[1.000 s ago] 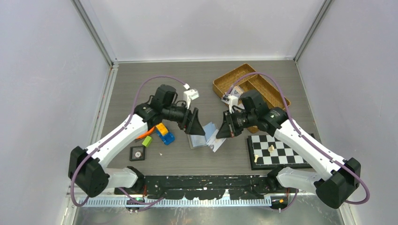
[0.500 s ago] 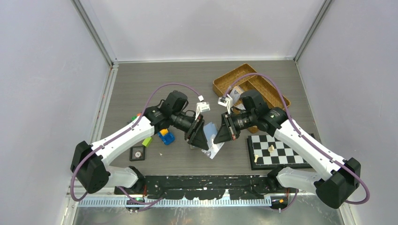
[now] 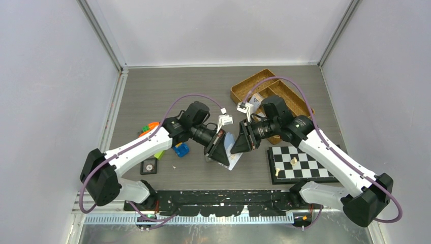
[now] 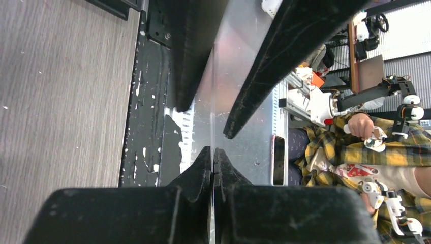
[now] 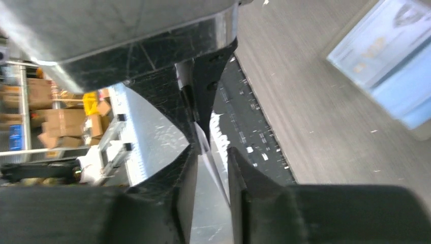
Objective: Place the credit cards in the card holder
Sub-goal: Pick up the credit card from the storage box, then insert the credit card into the card holder.
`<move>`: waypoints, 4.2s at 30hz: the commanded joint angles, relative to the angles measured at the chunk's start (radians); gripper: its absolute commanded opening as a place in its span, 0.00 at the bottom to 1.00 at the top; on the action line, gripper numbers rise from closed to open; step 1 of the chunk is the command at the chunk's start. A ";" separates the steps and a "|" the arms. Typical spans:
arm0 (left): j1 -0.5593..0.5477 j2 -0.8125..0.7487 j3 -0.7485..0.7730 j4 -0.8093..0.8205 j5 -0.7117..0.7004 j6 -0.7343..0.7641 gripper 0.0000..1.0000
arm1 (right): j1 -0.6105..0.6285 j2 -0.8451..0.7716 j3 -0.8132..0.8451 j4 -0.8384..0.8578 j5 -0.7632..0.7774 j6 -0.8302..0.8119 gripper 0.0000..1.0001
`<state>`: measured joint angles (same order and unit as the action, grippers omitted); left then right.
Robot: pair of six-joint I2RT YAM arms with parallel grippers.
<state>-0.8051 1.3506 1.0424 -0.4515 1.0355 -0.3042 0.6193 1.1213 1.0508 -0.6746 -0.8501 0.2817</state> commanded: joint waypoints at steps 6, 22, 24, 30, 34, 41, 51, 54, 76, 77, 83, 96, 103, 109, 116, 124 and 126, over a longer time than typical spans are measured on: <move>-0.008 -0.153 -0.110 0.249 -0.290 -0.156 0.00 | -0.006 -0.184 -0.080 0.251 0.412 0.111 0.69; -0.008 -0.266 -0.367 0.792 -0.534 -0.462 0.00 | -0.011 -0.275 -0.411 0.798 0.343 0.483 0.57; -0.008 -0.270 -0.367 0.792 -0.531 -0.458 0.00 | -0.011 -0.269 -0.448 0.912 0.342 0.533 0.51; -0.008 -0.278 -0.370 0.782 -0.548 -0.446 0.00 | -0.011 -0.230 -0.464 0.989 0.296 0.575 0.31; -0.008 -0.271 -0.376 0.788 -0.546 -0.449 0.00 | -0.011 -0.229 -0.466 1.001 0.301 0.578 0.17; -0.007 -0.281 -0.374 0.595 -0.666 -0.416 0.38 | -0.010 -0.247 -0.477 0.920 0.401 0.520 0.01; 0.006 -0.249 -0.389 0.281 -0.931 -0.387 0.75 | -0.002 -0.092 -0.398 0.614 0.540 0.378 0.01; 0.023 -0.221 -0.397 0.256 -0.955 -0.377 0.79 | 0.004 -0.003 -0.372 0.606 0.523 0.353 0.00; 0.130 -0.003 -0.428 0.376 -0.953 -0.345 0.64 | -0.051 0.396 -0.239 0.668 0.372 0.253 0.01; 0.131 0.006 -0.429 0.381 -0.951 -0.346 0.64 | -0.054 0.402 -0.237 0.669 0.365 0.254 0.01; 0.135 0.054 -0.426 0.413 -0.929 -0.351 0.50 | -0.073 0.435 -0.230 0.669 0.314 0.273 0.00; 0.144 0.138 -0.417 0.431 -0.941 -0.325 0.43 | -0.088 0.502 -0.214 0.671 0.246 0.301 0.00; 0.143 0.164 -0.415 0.402 -0.971 -0.295 0.36 | -0.100 0.488 -0.220 0.642 0.263 0.319 0.00; 0.144 0.175 -0.413 0.399 -0.973 -0.286 0.34 | -0.109 0.471 -0.241 0.630 0.267 0.352 0.00; 0.143 0.178 -0.413 0.397 -0.969 -0.284 0.32 | -0.109 0.476 -0.263 0.630 0.278 0.380 0.01; 0.144 0.172 -0.416 0.389 -0.970 -0.285 0.31 | -0.109 0.464 -0.283 0.634 0.295 0.424 0.00; 0.143 0.171 -0.417 0.389 -0.972 -0.285 0.31 | -0.109 0.468 -0.285 0.636 0.295 0.428 0.01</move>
<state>-0.6655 1.4902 0.6395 0.0101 0.1085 -0.6193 0.5121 1.6222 0.7689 -0.0563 -0.5625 0.6815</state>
